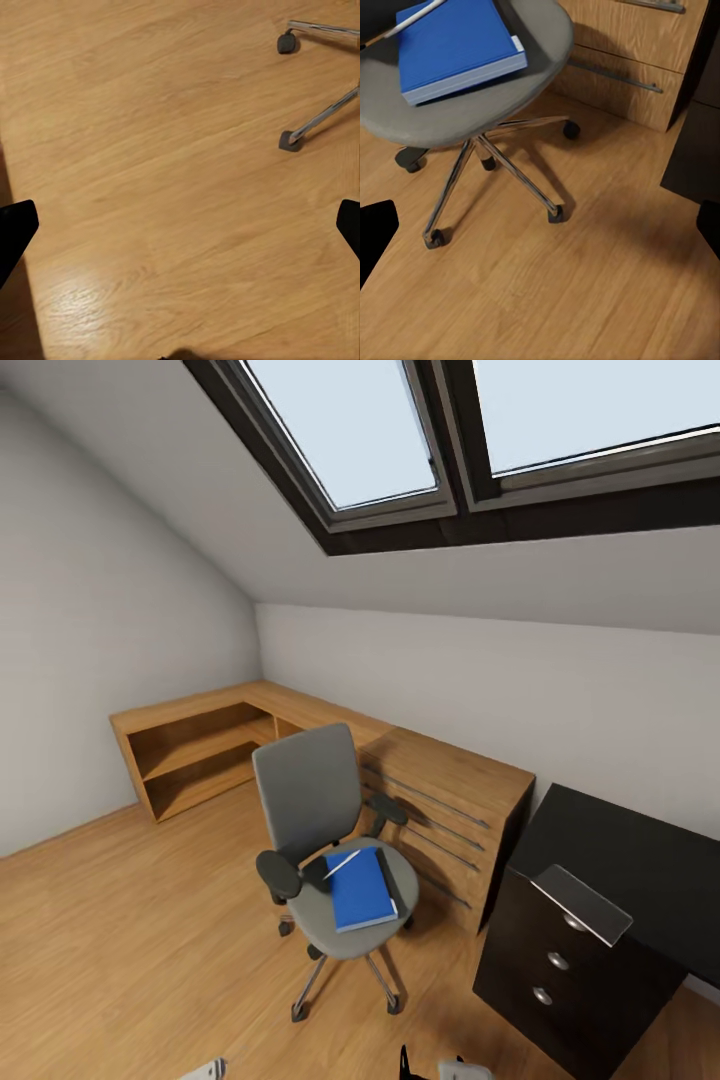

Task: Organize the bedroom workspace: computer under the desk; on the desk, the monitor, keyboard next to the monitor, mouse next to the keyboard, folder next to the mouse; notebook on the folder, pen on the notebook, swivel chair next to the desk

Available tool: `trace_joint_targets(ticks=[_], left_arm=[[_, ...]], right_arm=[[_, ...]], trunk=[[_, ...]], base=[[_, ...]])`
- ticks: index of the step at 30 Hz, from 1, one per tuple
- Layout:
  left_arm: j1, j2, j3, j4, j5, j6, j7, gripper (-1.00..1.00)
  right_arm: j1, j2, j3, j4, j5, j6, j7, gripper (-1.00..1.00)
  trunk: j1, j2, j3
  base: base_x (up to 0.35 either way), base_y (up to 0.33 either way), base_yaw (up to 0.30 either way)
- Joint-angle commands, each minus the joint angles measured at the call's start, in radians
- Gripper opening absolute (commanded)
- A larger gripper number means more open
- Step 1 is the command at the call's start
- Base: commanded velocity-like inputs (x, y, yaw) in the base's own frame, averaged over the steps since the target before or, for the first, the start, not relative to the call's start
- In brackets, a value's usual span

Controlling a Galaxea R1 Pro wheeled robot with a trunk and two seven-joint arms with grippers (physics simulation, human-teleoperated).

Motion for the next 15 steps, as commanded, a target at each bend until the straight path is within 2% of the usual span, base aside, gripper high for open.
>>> trace_joint_targets(ticks=[1,3,4,6,7,8,9,10,13,14,15], left_arm=[[-0.001,0.003,0.004,0.000,0.012,-0.018,0.006,1.00],[-0.001,0.004,0.058,0.000,0.014,-0.040,0.006,1.00],[-0.001,0.005,0.072,0.000,0.015,-0.042,0.006,1.00],[-0.001,0.007,0.171,0.000,0.018,-0.048,0.006,1.00],[-0.001,0.007,0.206,0.000,0.019,-0.049,0.006,1.00],[-0.001,0.007,0.223,0.000,0.019,-0.049,0.006,1.00],[-0.001,0.008,0.269,0.000,0.019,-0.049,0.006,1.00],[-0.001,0.009,0.282,0.000,0.019,-0.049,0.006,1.00],[-0.001,0.020,0.329,0.000,0.017,-0.049,0.000,1.00],[-0.001,0.031,0.342,0.000,0.014,-0.048,-0.045,1.00],[-0.001,0.033,0.344,0.000,0.014,-0.047,-0.064,1.00]], right_arm=[[-0.001,0.000,0.009,0.000,-0.003,-0.003,-0.008,1.00],[-0.001,0.000,0.010,-0.003,-0.002,-0.009,-0.008,1.00],[-0.001,0.000,0.010,-0.004,-0.001,-0.010,-0.008,1.00],[-0.007,0.000,0.009,-0.021,0.001,-0.012,-0.008,1.00],[-0.017,0.000,0.009,-0.032,0.002,-0.006,-0.009,1.00],[-0.025,0.000,0.009,-0.037,0.002,0.001,-0.010,1.00],[-0.060,0.000,0.010,-0.055,0.003,0.044,-0.014,1.00],[-0.074,0.000,0.010,-0.061,0.003,0.067,-0.015,1.00],[-0.177,0.000,0.010,-0.106,0.001,0.293,-0.027,1.00],[-0.282,0.000,0.005,-0.147,-0.004,0.533,-0.034,1.00],[-0.311,0.000,0.004,-0.154,-0.006,0.591,-0.036,1.00]], trunk=[[0.000,-0.001,-0.001],[0.000,-0.001,-0.001],[0.000,-0.001,-0.001],[0.000,-0.001,-0.001],[0.000,-0.001,-0.001],[0.000,-0.001,-0.001],[0.000,-0.001,-0.001],[0.000,-0.001,-0.001],[0.000,-0.001,-0.001],[0.000,-0.001,-0.001],[0.000,-0.001,-0.001]], base=[[0.000,0.000,0.000],[0.080,0.000,0.000],[0.127,0.000,0.000],[0.183,0.000,0.000],[0.203,0.000,0.000],[0.206,0.000,0.000],[0.211,0.000,0.000],[0.214,0.000,0.000],[0.258,0.000,0.000],[0.317,0.000,0.000],[0.321,0.000,0.000]])
